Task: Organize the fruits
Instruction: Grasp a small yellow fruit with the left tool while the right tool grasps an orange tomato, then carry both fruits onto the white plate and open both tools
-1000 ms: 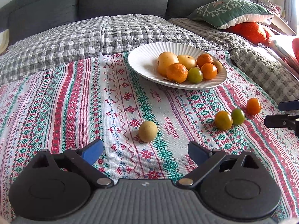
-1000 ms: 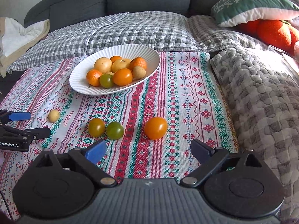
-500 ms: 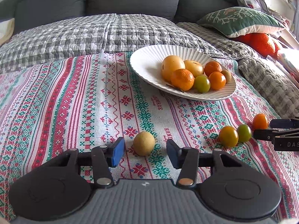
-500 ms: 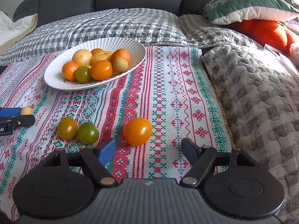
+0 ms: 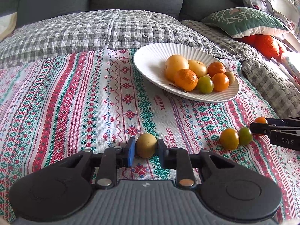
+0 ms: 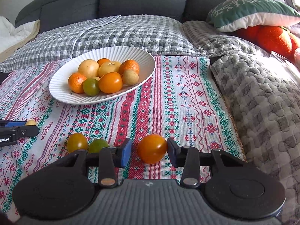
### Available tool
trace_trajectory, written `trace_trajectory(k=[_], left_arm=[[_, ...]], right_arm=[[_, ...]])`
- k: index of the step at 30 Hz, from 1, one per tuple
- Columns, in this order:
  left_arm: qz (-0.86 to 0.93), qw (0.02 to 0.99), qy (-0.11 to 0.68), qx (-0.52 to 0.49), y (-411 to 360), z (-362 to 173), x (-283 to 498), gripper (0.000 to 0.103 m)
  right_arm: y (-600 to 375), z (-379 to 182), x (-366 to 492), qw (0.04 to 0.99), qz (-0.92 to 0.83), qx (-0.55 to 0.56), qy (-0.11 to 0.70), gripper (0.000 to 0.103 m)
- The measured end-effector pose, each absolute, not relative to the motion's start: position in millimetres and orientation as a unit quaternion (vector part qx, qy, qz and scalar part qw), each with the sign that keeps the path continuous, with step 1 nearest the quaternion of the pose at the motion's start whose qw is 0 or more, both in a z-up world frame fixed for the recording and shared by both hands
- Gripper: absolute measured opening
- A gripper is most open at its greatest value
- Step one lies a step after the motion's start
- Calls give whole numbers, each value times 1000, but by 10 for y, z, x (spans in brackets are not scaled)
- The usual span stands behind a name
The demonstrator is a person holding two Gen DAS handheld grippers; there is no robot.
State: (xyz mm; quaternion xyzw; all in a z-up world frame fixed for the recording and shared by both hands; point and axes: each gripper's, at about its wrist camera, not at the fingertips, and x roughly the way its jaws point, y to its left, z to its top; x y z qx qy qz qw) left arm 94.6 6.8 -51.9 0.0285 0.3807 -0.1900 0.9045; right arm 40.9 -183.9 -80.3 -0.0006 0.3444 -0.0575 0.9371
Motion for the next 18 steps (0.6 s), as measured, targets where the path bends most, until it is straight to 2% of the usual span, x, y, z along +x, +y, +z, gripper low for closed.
trace_trajectory(k=[18], left_arm=[[-191, 896, 401, 12, 67, -464, 951, 17]], right_arm=[[-1920, -673, 376, 938, -47, 68, 338, 29]])
